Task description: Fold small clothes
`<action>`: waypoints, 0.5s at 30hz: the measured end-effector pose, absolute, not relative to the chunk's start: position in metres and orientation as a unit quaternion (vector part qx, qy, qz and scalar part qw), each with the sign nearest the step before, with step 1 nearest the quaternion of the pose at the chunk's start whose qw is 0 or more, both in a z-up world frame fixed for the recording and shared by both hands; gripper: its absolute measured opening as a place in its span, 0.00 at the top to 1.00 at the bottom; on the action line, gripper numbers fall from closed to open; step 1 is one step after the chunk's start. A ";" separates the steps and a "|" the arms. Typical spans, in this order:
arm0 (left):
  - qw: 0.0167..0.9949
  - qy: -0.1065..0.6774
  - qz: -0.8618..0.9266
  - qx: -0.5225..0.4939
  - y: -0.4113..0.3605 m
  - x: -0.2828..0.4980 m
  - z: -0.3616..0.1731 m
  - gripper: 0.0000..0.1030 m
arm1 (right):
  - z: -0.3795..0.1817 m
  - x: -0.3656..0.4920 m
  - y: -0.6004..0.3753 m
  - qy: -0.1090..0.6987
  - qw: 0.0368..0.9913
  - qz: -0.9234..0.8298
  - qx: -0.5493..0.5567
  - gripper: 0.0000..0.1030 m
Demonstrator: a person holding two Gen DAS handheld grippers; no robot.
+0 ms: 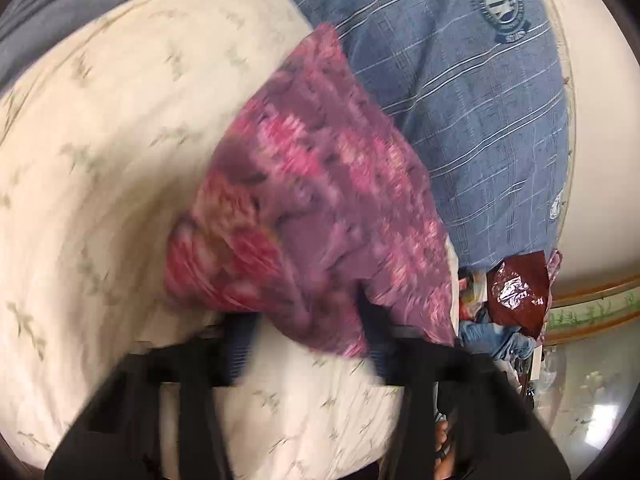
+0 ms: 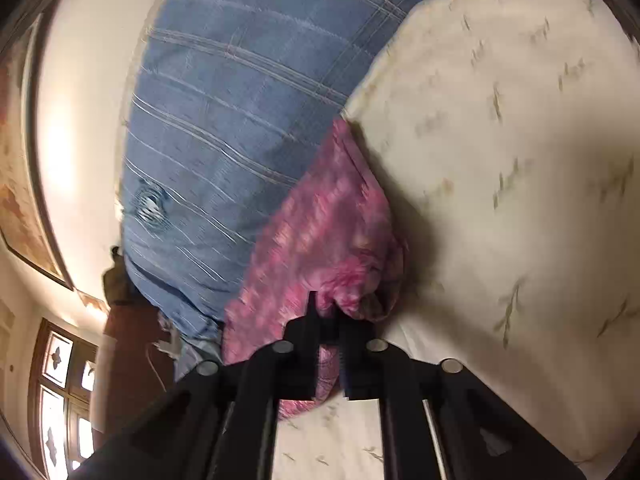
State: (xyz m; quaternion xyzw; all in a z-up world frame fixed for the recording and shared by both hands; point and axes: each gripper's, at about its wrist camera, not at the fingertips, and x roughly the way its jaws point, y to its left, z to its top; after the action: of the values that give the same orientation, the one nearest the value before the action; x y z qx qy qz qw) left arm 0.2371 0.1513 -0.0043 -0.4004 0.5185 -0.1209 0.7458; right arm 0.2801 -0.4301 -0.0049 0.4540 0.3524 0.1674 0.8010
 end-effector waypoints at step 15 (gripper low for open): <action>0.762 0.518 -0.128 -0.368 0.181 0.219 0.003 0.86 | 0.010 0.242 -0.454 0.362 0.856 0.042 0.368 0.86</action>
State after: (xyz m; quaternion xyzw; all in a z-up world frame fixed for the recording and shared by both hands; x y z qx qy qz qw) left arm 0.2190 0.1808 0.0034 -0.3680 0.5179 -0.1276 0.7616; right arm 0.2418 -0.4544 0.0096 0.3680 0.3617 0.0418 0.8556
